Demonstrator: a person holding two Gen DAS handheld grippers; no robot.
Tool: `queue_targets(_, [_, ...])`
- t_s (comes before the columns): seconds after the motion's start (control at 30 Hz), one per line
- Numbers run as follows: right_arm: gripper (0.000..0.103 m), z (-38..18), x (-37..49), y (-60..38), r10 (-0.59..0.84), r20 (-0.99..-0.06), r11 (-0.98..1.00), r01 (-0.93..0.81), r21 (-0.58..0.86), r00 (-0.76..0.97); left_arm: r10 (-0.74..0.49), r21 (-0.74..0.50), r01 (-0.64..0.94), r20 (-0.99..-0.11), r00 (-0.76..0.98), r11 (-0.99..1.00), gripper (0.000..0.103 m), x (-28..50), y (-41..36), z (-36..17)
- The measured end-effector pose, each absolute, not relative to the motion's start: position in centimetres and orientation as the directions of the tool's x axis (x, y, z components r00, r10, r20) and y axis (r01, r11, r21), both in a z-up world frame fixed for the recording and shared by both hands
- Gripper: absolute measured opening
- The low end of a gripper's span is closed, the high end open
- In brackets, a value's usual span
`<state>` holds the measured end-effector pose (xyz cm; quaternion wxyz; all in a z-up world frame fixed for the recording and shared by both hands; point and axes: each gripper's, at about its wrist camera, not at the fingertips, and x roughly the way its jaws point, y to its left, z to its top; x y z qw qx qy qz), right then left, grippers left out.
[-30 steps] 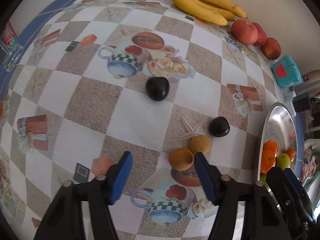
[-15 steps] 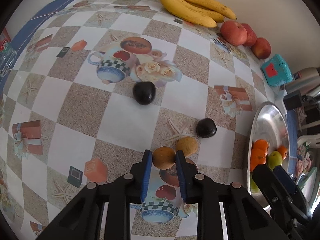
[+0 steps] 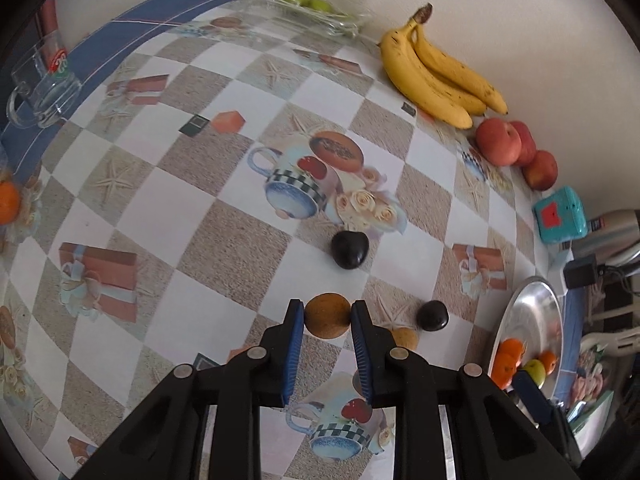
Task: Organize fruits
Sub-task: 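Grasp a small tan round fruit with the left gripper while the right approaches a dark plum, then hold the tan fruit in the left gripper while the right gripper hovers over a dark plum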
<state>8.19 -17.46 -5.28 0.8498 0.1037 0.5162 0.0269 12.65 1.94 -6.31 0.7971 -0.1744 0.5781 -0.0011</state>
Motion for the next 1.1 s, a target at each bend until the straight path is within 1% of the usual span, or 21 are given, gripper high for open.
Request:
queue_targets(0.1, [0.095, -5.6, 8.5, -16.7, 0.181, -0.867, 0.975, 0.033, 0.221, 0.464, -0.207, -0.285, -0.209, -0.921, 0.33, 0.935, 0.026, 12.8, 2.1, -6.4])
queue_targets(0.2, [0.084, -6.0, 8.8, -16.0, 0.213, -0.863, 0.969, 0.013, 0.246, 0.459, -0.209, -0.287, -0.214, -0.923, 0.323, 0.934, 0.026, 12.8, 2.2, -6.6])
queue_targets(0.3, [0.083, -6.8, 9.2, -15.3, 0.237, -0.864, 0.965, -0.004, 0.263, 0.445, -0.211, -0.288, -0.219, -0.925, 0.317, 0.932, 0.026, 12.8, 2.2, -6.8])
queue_targets(0.33, [0.077, -7.1, 9.3, -15.0, 0.246, -0.866, 0.963, -0.01, 0.268, 0.436, -0.211, -0.288, -0.221, -0.925, 0.316, 0.932, 0.026, 12.9, 2.3, -6.9])
queue_targets(0.37, [0.074, -7.5, 9.5, -14.7, 0.256, -0.869, 0.961, -0.015, 0.276, 0.423, -0.212, -0.288, -0.222, -0.926, 0.314, 0.931, 0.026, 12.9, 2.3, -7.0])
queue_targets(0.4, [0.071, -7.8, 9.6, -14.6, 0.258, -0.872, 0.961, -0.015, 0.277, 0.415, -0.213, -0.289, -0.225, -0.926, 0.311, 0.93, 0.026, 12.9, 2.4, -7.1])
queue_targets(0.47, [0.07, -8.5, 9.8, -14.3, 0.247, -0.886, 0.964, -0.006, 0.266, 0.392, -0.213, -0.29, -0.229, -0.927, 0.308, 0.929, 0.026, 12.9, 2.5, -7.2])
queue_targets(0.53, [0.06, -9.0, 9.9, -14.1, 0.249, -0.891, 0.963, -0.003, 0.268, 0.38, -0.215, -0.291, -0.233, -0.928, 0.305, 0.928, 0.026, 13.0, 2.6, -7.3])
queue_targets(0.6, [0.056, -9.4, 10.1, -13.9, 0.246, -0.895, 0.964, 0.002, 0.266, 0.372, -0.215, -0.291, -0.236, -0.929, 0.302, 0.927, 0.026, 13.0, 2.7, -7.4])
queue_targets(0.73, [0.051, -9.8, 10.4, -13.8, 0.258, -0.893, 0.961, 0.003, 0.278, 0.37, -0.216, -0.292, -0.244, -0.931, 0.296, 0.925, 0.026, 13.1, 2.9, -7.7])
queue_targets(0.97, [0.051, -10.4, 10.8, -13.1, 0.241, -0.896, 0.965, 0.005, 0.262, 0.374, -0.215, -0.292, -0.254, -0.932, 0.294, 0.922, 0.026, 13.3, 3.4, -7.8])
queue_targets(1.03, [0.047, -10.4, 11.0, -12.9, 0.235, -0.895, 0.967, 0.003, 0.255, 0.379, -0.214, -0.292, -0.257, -0.932, 0.292, 0.921, 0.026, 13.3, 3.4, -7.8])
queue_targets(1.1, [0.046, -10.4, 11.1, -12.8, 0.232, -0.895, 0.967, 0.007, 0.254, 0.382, -0.214, -0.292, -0.259, -0.933, 0.289, 0.921, 0.026, 13.4, 3.5, -7.9])
